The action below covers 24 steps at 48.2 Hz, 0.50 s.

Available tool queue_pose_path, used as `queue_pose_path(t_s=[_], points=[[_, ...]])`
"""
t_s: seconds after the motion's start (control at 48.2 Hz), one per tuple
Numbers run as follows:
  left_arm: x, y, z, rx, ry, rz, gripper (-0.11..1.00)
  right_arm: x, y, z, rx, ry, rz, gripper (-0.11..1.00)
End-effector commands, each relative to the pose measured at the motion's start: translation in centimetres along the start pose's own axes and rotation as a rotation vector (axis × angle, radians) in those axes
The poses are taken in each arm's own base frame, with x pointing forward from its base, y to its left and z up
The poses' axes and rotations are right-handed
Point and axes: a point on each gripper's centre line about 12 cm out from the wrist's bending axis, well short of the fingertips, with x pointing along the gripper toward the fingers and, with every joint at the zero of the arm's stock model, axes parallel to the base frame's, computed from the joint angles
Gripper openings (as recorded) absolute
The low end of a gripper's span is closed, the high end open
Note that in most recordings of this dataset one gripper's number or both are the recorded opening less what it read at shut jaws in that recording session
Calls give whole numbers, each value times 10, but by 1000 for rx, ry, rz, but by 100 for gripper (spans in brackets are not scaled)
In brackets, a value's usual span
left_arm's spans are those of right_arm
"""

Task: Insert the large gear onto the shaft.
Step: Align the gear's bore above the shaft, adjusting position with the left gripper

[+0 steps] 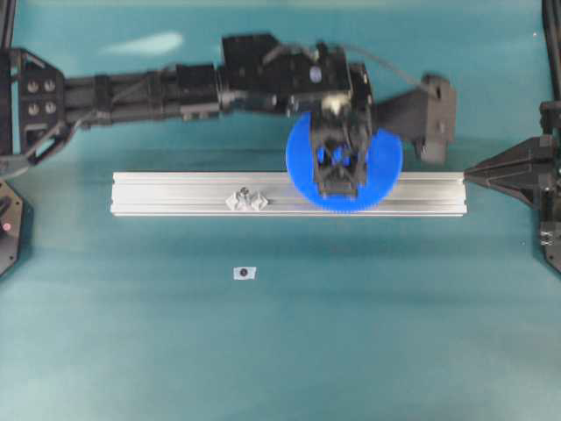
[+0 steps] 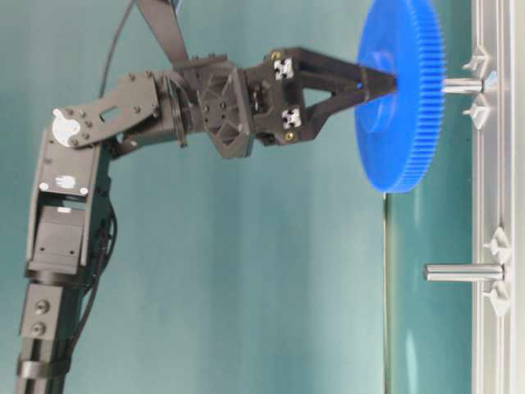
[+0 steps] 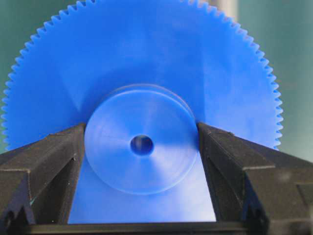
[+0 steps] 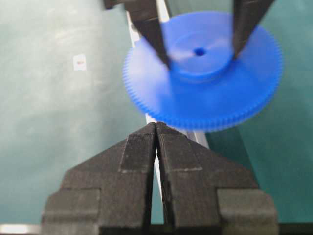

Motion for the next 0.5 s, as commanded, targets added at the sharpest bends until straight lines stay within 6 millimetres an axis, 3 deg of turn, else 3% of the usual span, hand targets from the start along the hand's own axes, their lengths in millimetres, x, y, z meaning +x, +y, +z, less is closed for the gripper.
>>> queue_pose_path(t_s=[0.0, 0.27, 0.477], points=[[-9, -16, 5, 17, -31, -6, 76, 0, 0, 5, 9, -10, -2, 9], [-6, -15, 2, 1, -19, -6, 76, 0, 1, 5, 9, -11, 1, 9], [-6, -1, -9, -30, 3, -3, 76, -1, 1, 6, 9, -17, 2, 9]])
